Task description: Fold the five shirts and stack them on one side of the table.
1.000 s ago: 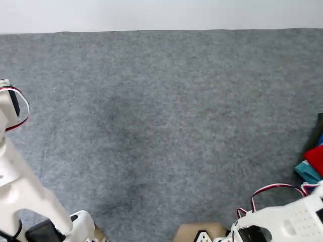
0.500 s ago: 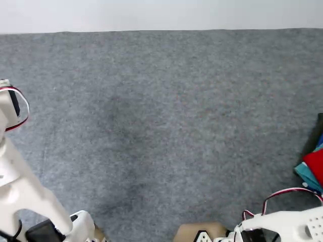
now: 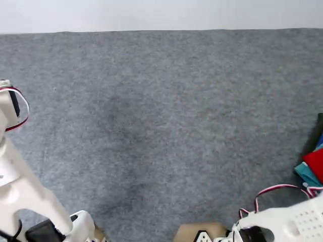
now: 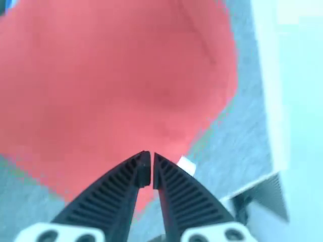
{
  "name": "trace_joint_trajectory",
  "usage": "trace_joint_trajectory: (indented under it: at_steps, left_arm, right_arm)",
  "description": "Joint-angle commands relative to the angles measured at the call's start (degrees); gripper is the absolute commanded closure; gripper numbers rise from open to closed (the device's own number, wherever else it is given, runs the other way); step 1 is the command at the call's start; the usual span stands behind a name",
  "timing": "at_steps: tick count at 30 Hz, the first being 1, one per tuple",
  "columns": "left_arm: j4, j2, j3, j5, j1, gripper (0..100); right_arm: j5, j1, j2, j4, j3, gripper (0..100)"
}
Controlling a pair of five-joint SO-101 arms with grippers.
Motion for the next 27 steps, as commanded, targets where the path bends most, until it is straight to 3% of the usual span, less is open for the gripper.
trace_joint_trajectory:
  at_steps: [1, 6, 13, 22, 27]
  left_arm:
    - [1.05, -0.88, -0.04, -0.62, 0.00, 100]
    - [1.05, -0.88, -0.04, -0.62, 0.00, 100]
    - [1.05, -0.88, -0.04, -0.62, 0.00, 100]
    - [1.05, -1.32, -0.13, -0.62, 0.00, 100]
    - [1.14, -1.41, -0.22, -0.62, 0.00, 100]
  right_arm:
    - [-2.64, -3.82, 1.45, -6.64, -2.55, 98.7]
    - [-9.41, -6.11, 9.71, -19.38, -2.64, 98.7]
    - [-9.32, -7.34, 19.38, -27.82, -2.99, 98.8]
    - [-19.16, -8.75, 10.51, -18.42, -10.20, 98.7]
    - [-21.89, -13.58, 4.62, -11.82, -12.48, 98.7]
